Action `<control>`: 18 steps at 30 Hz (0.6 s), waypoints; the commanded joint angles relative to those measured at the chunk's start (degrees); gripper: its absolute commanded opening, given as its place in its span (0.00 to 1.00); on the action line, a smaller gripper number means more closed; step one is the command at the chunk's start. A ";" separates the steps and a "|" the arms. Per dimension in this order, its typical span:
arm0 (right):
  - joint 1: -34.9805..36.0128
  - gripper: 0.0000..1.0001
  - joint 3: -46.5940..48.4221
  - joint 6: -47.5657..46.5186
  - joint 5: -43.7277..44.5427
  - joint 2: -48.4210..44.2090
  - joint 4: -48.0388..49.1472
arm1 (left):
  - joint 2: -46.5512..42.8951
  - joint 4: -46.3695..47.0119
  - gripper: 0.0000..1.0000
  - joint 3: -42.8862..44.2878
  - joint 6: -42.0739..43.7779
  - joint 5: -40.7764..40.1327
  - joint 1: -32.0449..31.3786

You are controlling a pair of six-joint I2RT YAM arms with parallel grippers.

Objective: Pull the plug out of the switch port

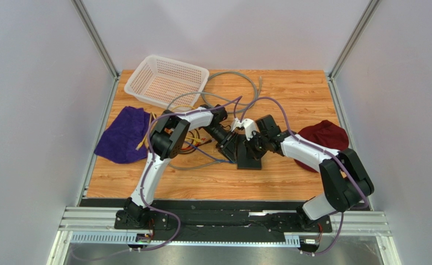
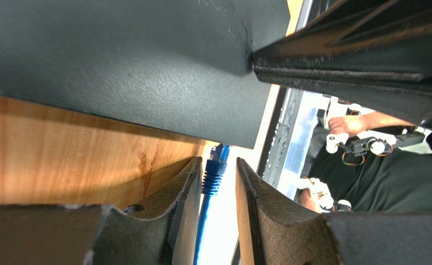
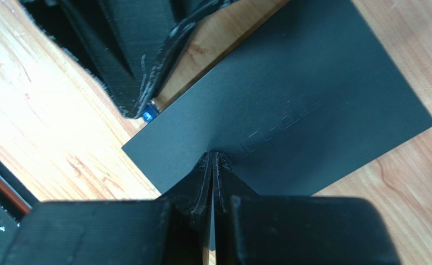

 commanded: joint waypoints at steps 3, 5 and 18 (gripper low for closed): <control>-0.08 0.04 2.32 -0.21 1.56 4.70 -2.89 | 0.69 -0.73 0.37 -0.40 3.93 -2.00 0.22; -0.08 0.04 3.38 -0.65 1.65 5.32 -3.15 | 0.87 -0.20 0.37 -0.23 2.62 -2.96 0.22; -0.08 0.02 2.68 -1.36 2.35 5.24 -4.74 | 2.19 4.55 0.37 -1.37 -2.22 -0.42 -0.75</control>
